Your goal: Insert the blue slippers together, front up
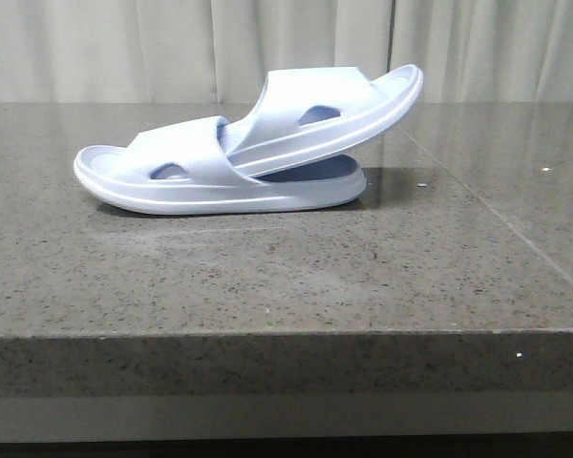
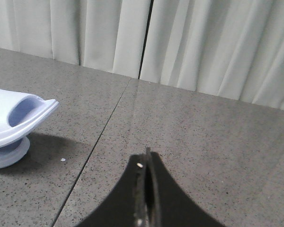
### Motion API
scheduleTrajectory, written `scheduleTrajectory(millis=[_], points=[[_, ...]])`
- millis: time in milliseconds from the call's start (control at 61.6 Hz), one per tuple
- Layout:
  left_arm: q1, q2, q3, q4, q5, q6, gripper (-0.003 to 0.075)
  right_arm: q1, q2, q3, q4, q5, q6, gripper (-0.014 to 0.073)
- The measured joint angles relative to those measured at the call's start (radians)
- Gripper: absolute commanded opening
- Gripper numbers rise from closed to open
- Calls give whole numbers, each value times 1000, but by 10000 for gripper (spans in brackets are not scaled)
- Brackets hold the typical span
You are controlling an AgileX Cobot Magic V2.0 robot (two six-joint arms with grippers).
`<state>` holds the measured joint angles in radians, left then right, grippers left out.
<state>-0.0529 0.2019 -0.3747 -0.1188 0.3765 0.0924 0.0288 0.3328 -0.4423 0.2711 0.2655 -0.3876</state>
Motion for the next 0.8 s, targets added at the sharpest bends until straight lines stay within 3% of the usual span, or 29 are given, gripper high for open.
scheduleTrajectory(millis=[130,585,796], points=[[0,-48,70,94,-59,-92,-19,0,0,0,2,0,0,-60],[0,-206,375,126,-138,-113,-19,0,0,0,2,0,0,-60],[0,-206,380,130,-194,-113,-19,0,-1,0,2,-2,0,-60]])
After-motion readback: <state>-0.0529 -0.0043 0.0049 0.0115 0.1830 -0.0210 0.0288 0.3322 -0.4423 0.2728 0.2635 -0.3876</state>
